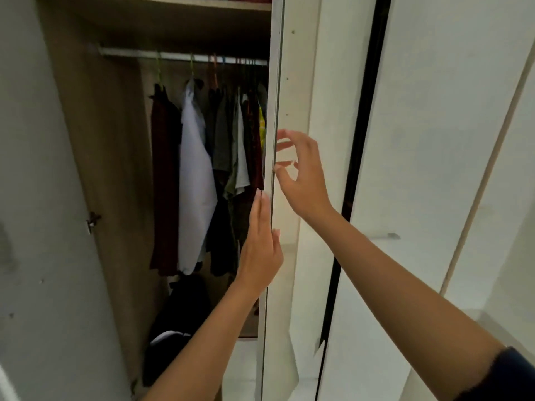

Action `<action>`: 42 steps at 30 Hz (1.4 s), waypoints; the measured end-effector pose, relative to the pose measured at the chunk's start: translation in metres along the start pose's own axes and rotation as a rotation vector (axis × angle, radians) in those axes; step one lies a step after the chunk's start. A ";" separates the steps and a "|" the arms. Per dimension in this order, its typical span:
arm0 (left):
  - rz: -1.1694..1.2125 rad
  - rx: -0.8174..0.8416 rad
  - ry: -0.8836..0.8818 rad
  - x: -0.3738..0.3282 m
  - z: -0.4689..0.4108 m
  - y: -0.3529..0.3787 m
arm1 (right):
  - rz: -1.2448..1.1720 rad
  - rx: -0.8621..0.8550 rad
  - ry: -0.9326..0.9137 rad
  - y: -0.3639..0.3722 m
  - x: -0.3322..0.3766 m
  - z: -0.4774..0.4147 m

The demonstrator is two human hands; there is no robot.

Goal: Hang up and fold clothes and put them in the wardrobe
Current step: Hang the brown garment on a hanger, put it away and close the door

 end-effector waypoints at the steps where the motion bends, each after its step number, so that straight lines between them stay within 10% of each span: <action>1: -0.049 0.000 -0.021 0.009 -0.006 -0.003 | 0.005 0.029 -0.011 0.007 -0.004 -0.003; 18: -0.643 -0.033 0.129 0.176 -0.157 0.020 | 0.414 0.043 -0.025 0.094 -0.159 -0.083; 42: -0.755 -0.027 0.197 0.263 -0.234 0.091 | 0.926 0.173 0.038 0.129 -0.289 -0.089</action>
Point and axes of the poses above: each hand's wrist, its own z-axis away from the middle knuckle, its own y-axis out of the palm, x = y × z, the point moved 2 cm from there along -z, towards the middle knuckle, and after that the axes turned 14 degrees about -z, right-handed, at the moved point
